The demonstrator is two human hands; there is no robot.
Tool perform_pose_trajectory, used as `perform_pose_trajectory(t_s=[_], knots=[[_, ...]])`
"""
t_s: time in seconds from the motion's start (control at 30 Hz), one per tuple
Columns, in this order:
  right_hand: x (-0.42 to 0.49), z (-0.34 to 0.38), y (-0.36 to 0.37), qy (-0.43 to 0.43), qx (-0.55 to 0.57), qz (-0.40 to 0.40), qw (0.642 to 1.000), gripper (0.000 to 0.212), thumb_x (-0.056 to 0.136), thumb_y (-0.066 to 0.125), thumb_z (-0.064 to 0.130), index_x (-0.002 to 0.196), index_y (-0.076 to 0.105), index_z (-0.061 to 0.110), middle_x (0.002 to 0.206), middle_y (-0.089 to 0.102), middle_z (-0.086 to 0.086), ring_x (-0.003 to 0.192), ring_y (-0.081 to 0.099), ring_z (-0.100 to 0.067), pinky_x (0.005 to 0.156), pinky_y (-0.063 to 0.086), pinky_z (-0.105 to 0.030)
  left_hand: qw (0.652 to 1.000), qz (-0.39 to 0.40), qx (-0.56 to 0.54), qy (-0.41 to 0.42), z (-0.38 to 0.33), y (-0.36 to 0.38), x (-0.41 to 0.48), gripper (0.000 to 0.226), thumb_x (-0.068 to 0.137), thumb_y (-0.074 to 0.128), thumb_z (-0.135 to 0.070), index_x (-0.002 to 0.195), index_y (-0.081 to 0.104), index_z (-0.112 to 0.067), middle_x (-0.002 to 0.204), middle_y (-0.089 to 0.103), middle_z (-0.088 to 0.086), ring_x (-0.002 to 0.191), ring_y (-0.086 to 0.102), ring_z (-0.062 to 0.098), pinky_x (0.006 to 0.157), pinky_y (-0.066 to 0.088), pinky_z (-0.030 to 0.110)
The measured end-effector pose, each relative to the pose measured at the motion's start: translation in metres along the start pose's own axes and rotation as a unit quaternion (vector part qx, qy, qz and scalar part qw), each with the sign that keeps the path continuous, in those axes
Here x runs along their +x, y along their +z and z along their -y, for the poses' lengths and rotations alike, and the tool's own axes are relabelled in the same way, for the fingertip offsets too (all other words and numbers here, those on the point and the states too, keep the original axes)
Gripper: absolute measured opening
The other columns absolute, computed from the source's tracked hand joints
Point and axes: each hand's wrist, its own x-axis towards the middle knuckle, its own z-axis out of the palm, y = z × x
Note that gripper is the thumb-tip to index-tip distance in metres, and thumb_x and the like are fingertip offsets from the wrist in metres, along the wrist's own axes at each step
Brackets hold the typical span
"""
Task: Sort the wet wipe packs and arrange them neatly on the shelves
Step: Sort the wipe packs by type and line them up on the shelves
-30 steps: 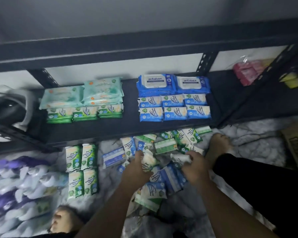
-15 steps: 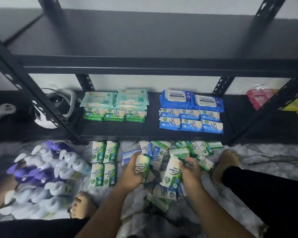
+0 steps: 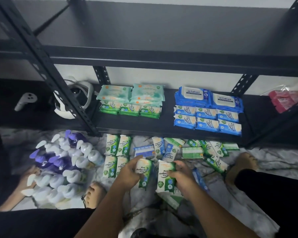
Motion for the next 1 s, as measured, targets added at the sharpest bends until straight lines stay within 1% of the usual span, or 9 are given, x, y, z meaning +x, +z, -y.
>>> perform_pose_trajectory(t_s=[0.1, 0.2, 0.3, 0.4, 0.57, 0.67, 0.83, 0.93, 1.0], knots=[[0.002, -0.003, 0.023, -0.003, -0.025, 0.001, 1.0, 0.037, 0.071, 0.081, -0.01, 0.097, 0.071, 0.015, 0.092, 0.077, -0.008, 0.084, 0.075, -0.028, 0.082, 0.061, -0.051, 0.999, -0.045, -0.012, -0.027, 0.027, -0.02, 0.003, 0.083, 0.069, 0.075, 0.009, 0.121, 0.056, -0.053, 0.112, 0.073, -0.002, 0.1, 0.072, 0.018, 0.078, 0.06, 0.039], [0.005, 0.0, 0.048, 0.001, -0.049, -0.013, 0.999, 0.033, 0.07, 0.084, -0.01, 0.086, 0.069, 0.016, 0.086, 0.076, -0.007, 0.076, 0.072, -0.022, 0.073, 0.059, -0.036, 0.993, -0.1, -0.02, -0.056, 0.053, -0.043, 0.016, 0.08, 0.055, 0.077, -0.003, 0.114, 0.052, -0.05, 0.1, 0.074, 0.001, 0.091, 0.073, 0.026, 0.079, 0.061, 0.052], [0.014, 0.003, 0.072, -0.001, -0.091, -0.012, 0.996, 0.032, 0.068, 0.089, 0.001, 0.088, 0.07, 0.017, 0.089, 0.076, -0.004, 0.082, 0.073, -0.022, 0.074, 0.06, -0.037, 0.988, -0.131, -0.008, -0.083, 0.051, -0.065, 0.014, 0.077, 0.053, 0.081, -0.007, 0.112, 0.05, -0.048, 0.102, 0.073, 0.002, 0.092, 0.07, 0.023, 0.075, 0.061, 0.037], [0.023, 0.007, 0.095, 0.006, -0.117, -0.021, 0.993, 0.03, 0.07, 0.089, 0.004, 0.087, 0.067, 0.016, 0.088, 0.074, -0.002, 0.085, 0.071, -0.022, 0.081, 0.06, -0.042, 0.985, -0.146, 0.022, -0.094, 0.048, -0.077, 0.015, 0.071, 0.067, 0.078, 0.006, 0.123, 0.052, -0.031, 0.101, 0.071, -0.001, 0.089, 0.068, 0.018, 0.064, 0.052, 0.016], [0.055, -0.002, 0.141, 0.009, -0.109, -0.018, 0.994, 0.028, 0.069, 0.086, -0.001, 0.083, 0.068, 0.014, 0.082, 0.075, -0.002, 0.082, 0.073, -0.023, 0.078, 0.061, -0.044, 0.976, -0.178, 0.073, -0.102, 0.057, -0.095, 0.035, 0.062, 0.069, 0.078, 0.001, 0.124, 0.062, -0.023, 0.09, 0.062, -0.009, 0.084, 0.057, 0.015, 0.068, 0.038, 0.023], [0.077, -0.014, 0.169, 0.02, -0.127, -0.011, 0.992, 0.028, 0.069, 0.087, 0.002, 0.08, 0.067, 0.017, 0.08, 0.075, -0.001, 0.081, 0.073, -0.023, 0.079, 0.06, -0.044, 0.971, -0.198, 0.061, -0.116, 0.069, -0.097, 0.051, 0.065, 0.065, 0.078, 0.002, 0.119, 0.06, -0.03, 0.087, 0.061, -0.017, 0.079, 0.06, 0.016, 0.068, 0.046, 0.028], [0.106, -0.035, 0.209, 0.033, -0.142, 0.002, 0.989, 0.027, 0.071, 0.088, 0.009, 0.08, 0.065, 0.021, 0.08, 0.072, 0.004, 0.081, 0.071, -0.018, 0.074, 0.06, -0.037, 0.962, -0.238, 0.0, -0.136, 0.089, -0.089, 0.073, 0.071, 0.063, 0.074, 0.011, 0.118, 0.059, -0.032, 0.086, 0.066, -0.01, 0.072, 0.062, 0.005, 0.051, 0.044, 0.014], [0.113, -0.045, 0.225, 0.025, -0.162, 0.003, 0.986, 0.03, 0.073, 0.087, 0.009, 0.08, 0.062, 0.025, 0.08, 0.069, 0.009, 0.078, 0.067, -0.012, 0.068, 0.055, -0.028, 0.95, -0.267, -0.027, -0.16, 0.104, -0.087, 0.081, 0.073, 0.062, 0.076, 0.012, 0.121, 0.061, -0.029, 0.089, 0.068, -0.008, 0.079, 0.066, 0.016, 0.06, 0.051, 0.025], [0.112, -0.049, 0.23, 0.018, -0.161, -0.006, 0.987, 0.027, 0.077, 0.083, 0.008, 0.084, 0.062, 0.023, 0.082, 0.067, 0.008, 0.079, 0.065, -0.013, 0.062, 0.048, -0.022, 0.945, -0.282, -0.026, -0.161, 0.111, -0.085, 0.083, 0.076, 0.062, 0.076, 0.01, 0.125, 0.063, -0.029, 0.092, 0.069, -0.003, 0.08, 0.066, 0.018, 0.06, 0.047, 0.022]])
